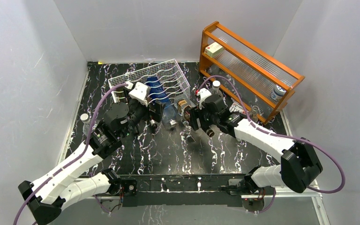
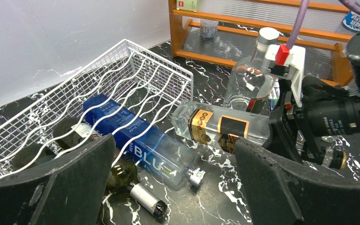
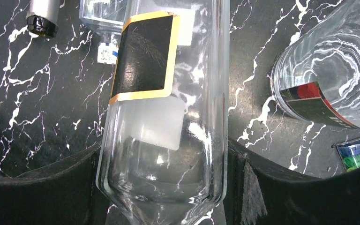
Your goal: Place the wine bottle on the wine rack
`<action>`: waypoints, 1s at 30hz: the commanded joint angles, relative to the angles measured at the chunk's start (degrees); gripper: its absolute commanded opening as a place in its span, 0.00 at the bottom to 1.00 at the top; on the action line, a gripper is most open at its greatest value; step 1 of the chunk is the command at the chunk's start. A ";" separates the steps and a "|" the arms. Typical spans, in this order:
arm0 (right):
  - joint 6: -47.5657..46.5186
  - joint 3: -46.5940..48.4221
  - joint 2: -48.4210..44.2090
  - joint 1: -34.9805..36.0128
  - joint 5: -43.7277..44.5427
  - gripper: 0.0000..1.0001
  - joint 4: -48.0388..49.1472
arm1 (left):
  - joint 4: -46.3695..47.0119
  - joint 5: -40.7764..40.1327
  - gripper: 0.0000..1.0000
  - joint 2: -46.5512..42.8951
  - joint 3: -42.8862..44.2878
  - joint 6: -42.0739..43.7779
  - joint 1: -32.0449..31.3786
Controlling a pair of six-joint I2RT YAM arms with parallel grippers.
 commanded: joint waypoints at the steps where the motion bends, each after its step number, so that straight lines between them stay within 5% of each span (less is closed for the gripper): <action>1: 0.76 1.76 0.47 0.21 1.47 0.00 15.00 | -1.25 -0.79 0.98 0.32 2.82 -1.12 0.01; 30: 2.67 6.13 9.69 1.54 8.92 0.00 25.78 | -4.21 1.51 0.98 2.24 5.63 -0.82 -0.01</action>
